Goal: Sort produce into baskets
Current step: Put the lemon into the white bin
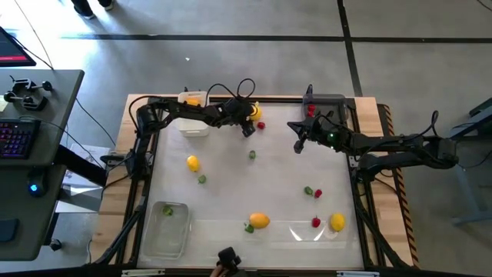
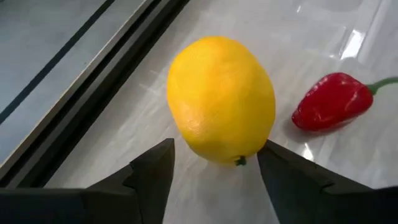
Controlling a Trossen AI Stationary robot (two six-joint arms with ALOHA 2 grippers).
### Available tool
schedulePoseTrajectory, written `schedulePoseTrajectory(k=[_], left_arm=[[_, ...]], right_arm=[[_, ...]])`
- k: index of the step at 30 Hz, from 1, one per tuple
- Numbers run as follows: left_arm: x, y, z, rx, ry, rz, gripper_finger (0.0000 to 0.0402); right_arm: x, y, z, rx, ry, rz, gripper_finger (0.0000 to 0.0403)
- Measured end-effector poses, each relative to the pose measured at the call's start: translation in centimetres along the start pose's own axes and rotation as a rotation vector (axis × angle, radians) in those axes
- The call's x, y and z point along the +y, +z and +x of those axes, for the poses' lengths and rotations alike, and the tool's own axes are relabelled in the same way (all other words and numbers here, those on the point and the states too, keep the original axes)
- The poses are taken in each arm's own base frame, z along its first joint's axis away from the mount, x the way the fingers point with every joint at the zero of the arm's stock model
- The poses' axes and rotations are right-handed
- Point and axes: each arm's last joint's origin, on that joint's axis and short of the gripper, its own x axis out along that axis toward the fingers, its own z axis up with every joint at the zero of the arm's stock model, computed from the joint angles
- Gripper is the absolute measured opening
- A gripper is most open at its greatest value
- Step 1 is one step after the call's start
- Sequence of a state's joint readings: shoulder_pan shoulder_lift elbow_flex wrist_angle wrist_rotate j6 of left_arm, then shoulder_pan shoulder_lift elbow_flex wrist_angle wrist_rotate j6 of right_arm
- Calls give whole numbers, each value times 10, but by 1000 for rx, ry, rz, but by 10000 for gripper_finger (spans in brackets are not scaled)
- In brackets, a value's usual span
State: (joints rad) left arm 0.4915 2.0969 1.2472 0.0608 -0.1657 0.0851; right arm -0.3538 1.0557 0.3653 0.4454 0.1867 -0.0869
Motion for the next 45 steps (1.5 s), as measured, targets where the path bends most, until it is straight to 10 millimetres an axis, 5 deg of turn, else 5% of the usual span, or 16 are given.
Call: schedulePoseTrajectory(k=[18, 33, 45], left_arm=[[9, 12, -27, 23, 38, 130, 113], [16, 19, -27, -7, 170, 355, 231], [35, 43, -31, -70, 40, 390, 239]], right_arm=[[0, 0, 0, 5, 0, -5, 1], [0, -1, 0, 6, 0, -9, 1], [0, -1, 0, 6, 0, -9, 1]])
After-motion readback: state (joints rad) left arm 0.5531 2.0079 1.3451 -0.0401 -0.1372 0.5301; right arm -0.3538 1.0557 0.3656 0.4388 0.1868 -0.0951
